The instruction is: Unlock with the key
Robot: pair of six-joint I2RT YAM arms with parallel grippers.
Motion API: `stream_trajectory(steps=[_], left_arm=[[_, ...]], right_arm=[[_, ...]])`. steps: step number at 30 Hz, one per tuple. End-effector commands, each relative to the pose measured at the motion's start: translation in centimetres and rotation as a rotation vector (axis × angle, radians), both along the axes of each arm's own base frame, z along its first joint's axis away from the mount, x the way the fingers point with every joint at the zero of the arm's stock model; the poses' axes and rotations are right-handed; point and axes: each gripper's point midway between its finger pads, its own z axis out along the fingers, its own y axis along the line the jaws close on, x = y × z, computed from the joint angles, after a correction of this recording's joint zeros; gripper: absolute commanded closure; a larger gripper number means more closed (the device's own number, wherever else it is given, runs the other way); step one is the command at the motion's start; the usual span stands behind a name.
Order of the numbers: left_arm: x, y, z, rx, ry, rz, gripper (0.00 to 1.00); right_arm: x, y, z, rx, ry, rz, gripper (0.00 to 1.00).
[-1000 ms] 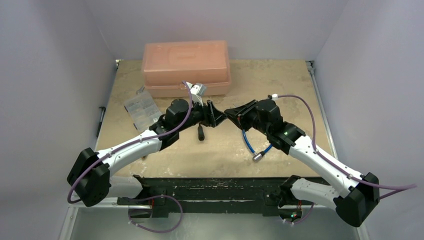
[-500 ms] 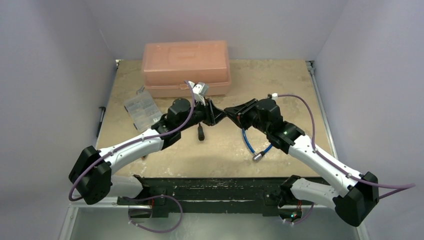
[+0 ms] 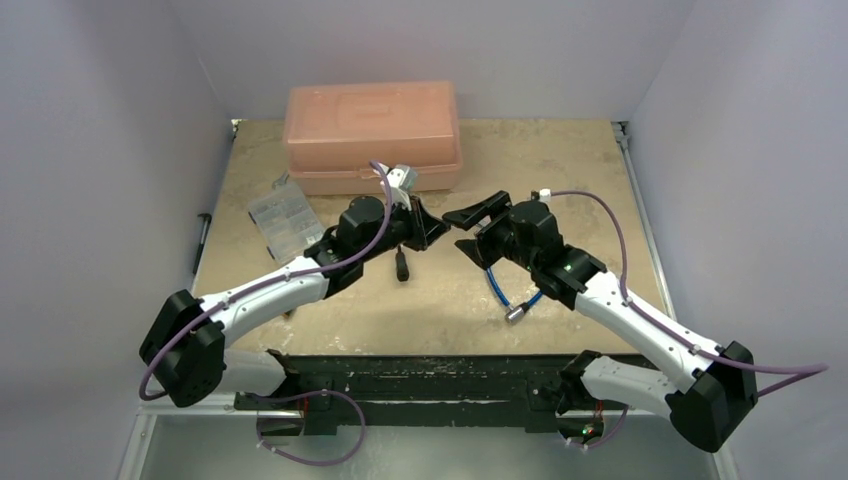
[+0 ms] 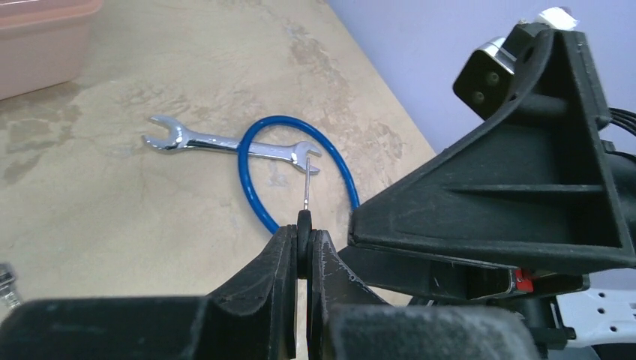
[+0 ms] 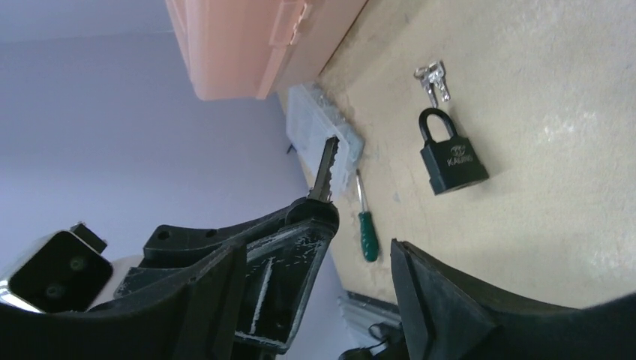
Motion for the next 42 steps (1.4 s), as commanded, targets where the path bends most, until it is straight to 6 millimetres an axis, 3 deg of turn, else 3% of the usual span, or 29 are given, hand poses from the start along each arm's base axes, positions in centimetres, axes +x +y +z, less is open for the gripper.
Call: stream_trajectory(steps=[1, 7, 14, 23, 35, 38, 42], left_arm=[[0.5, 1.4, 3.2, -0.002, -0.083, 0.059, 1.0], [-0.4, 4.2, 3.1, 0.081, -0.099, 0.114, 1.0], [-1.1, 11.0, 2.4, 0.26, -0.092, 0.321, 1.0], [-2.0, 18.3, 4.0, 0.351, -0.133, 0.574, 1.0], [-5.7, 19.1, 2.9, 0.306, -0.218, 0.438, 1.0], [-6.7, 19.4, 2.9, 0.27, -0.239, 0.422, 1.0], [-7.4, 20.1, 3.4, 0.228, -0.271, 0.43, 1.0]], right_arm=[[-0.2, 0.2, 1.5, -0.018, -0.068, 0.039, 0.17], [0.3, -0.3, 2.1, -0.185, -0.14, 0.086, 0.02], [0.9, 1.1, 3.1, -0.336, -0.258, 0.247, 0.01], [3.1, 1.7, 0.5, -0.629, -0.244, 0.411, 0.05], [3.7, 7.4, -4.8, -0.85, -0.16, 0.732, 0.07], [3.8, 8.3, -6.8, -0.905, -0.114, 0.769, 0.07], [4.3, 9.8, -7.7, -0.914, -0.106, 0.792, 0.07]])
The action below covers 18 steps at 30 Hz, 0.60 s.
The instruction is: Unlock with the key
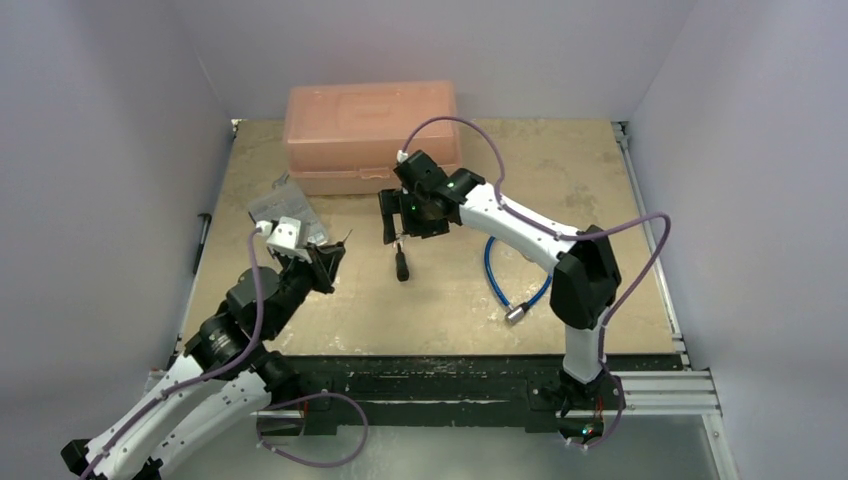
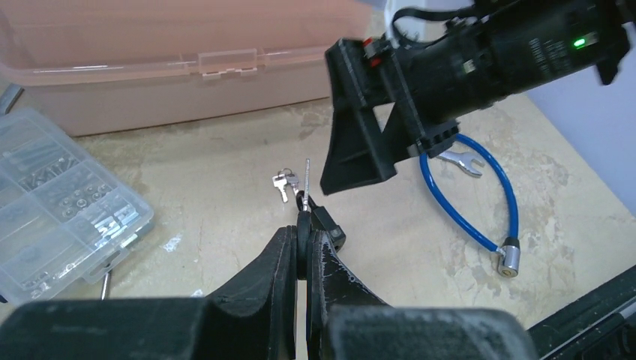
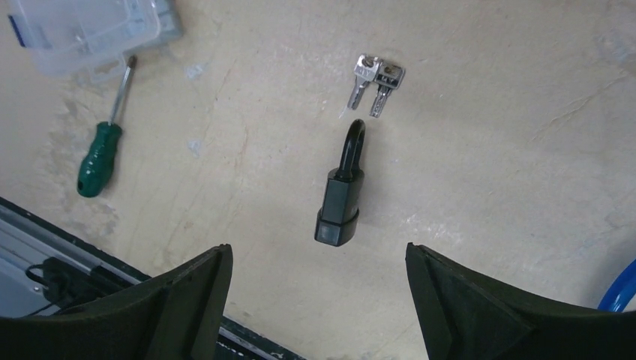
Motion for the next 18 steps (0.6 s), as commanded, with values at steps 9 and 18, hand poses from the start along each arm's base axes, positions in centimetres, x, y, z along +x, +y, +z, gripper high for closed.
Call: stream_trajectory(steps=[9, 18], left_arm=[[-0.3, 0.3, 0.6, 0.023, -0.035, -0.017, 1.0], [-0.4, 0.5, 0.7, 0.025, -0.042, -0.014, 1.0]], right_arm=[[-0.4, 1.5, -3.4, -0.141, 0.046, 0.042, 0.11], [-0.4, 2.3, -6.5, -0.182, 0.086, 0.009, 0.19]])
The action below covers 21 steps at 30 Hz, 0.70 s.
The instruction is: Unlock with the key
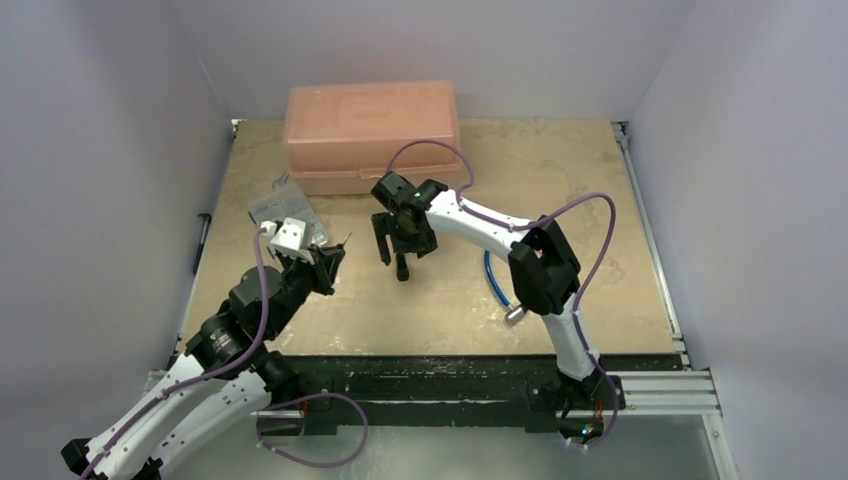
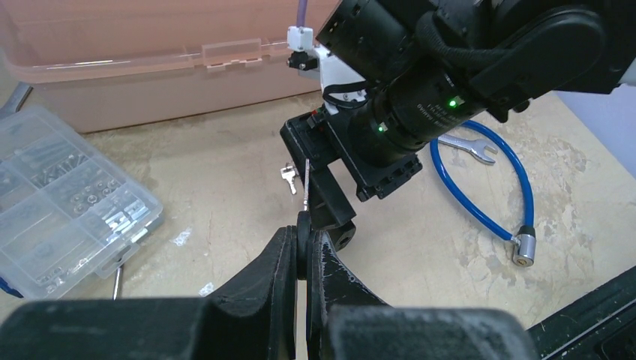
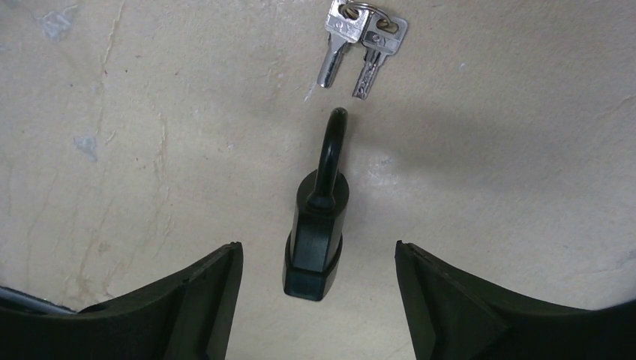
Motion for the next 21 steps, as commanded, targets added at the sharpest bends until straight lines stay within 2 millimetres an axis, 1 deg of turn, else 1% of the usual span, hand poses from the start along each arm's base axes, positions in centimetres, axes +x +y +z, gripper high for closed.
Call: stream_trajectory(steps=[1, 5, 7, 13, 18, 21], left_arm=[[0.0, 0.2, 1.1, -0.004, -0.035, 0.0, 1.0], [0.0, 0.3, 1.1, -0.002, -0.032, 0.004, 1.0], [0.0, 0.3, 1.1, -0.001, -0.03, 0.004, 1.0], [0.0, 0.4, 1.1, -0.001, -0.027, 0.009, 1.0], [-0.1, 0.5, 1.2, -0.004, -0.029, 0.011, 1.0], [-0.1, 0.5, 1.2, -0.003, -0.028, 0.011, 1.0]], right_arm=[[0.8, 1.0, 1.1, 0.02, -0.039, -0.032, 0.2], [1.2, 1.1, 0.1, 0.006, -0.037, -0.054, 0.23], [1.3, 1.1, -0.4, -0.001, -0.036, -0.07, 0.27], [1.7, 1.3, -1.1, -0.002, -0.038, -0.097, 0.35], [1.8, 1.4, -1.6, -0.006, -0.035, -0.111, 0.38], [1.7, 1.3, -2.1, -0.01, -0.027, -0.122, 0.42]])
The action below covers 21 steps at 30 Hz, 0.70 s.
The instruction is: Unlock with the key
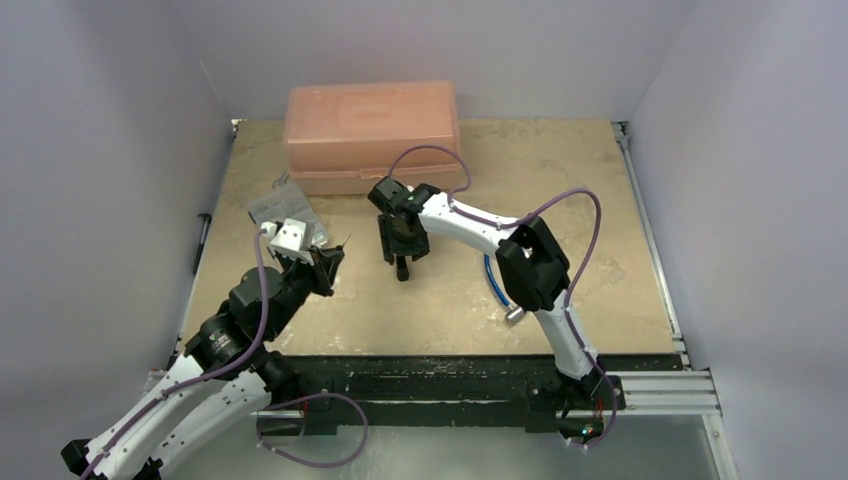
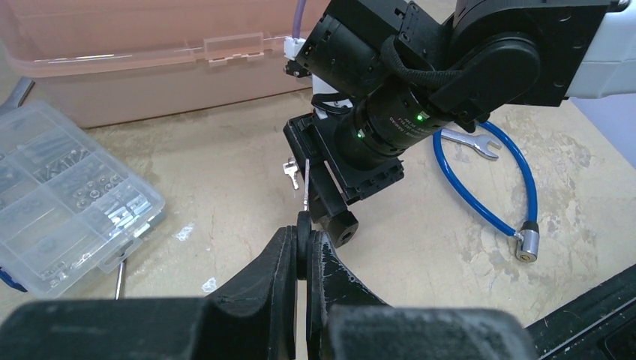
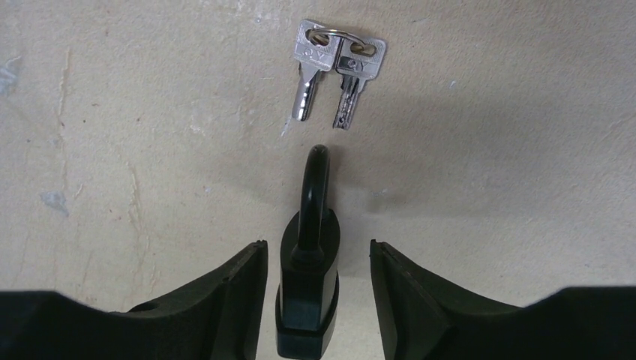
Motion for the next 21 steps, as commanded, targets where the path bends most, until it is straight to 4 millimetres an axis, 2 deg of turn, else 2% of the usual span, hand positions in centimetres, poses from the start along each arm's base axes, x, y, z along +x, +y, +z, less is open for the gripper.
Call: stream_trajectory(steps=[1, 6, 12, 17, 21], left_arm=[[0.1, 0.3, 1.4, -0.01, -0.037, 0.009, 1.0], [0.1, 0.3, 1.4, -0.009, -0.035, 0.006, 1.0], [0.1, 0.2, 1.3, -0.007, -0.034, 0.002, 1.0], [0.1, 0.1, 1.3, -0.006, -0.032, 0.0, 1.0], [0.1, 0.0, 1.2, -0.001, -0.029, -0.004, 1.0]], right_arm=[[0.8, 0.9, 0.6, 0.025, -0.034, -0.036, 0.44], [0.3, 1.0, 0.0, 0.028, -0.021, -0.043, 0.53], [-0.2, 0.9, -0.8, 0.028, -0.003, -0.045, 0.74], [-0.6, 0.8, -0.6, 0.042, 0.003, -0.048, 0.92], [-0.8, -0.3, 0.4, 0.046, 0.0, -0.084, 1.0]])
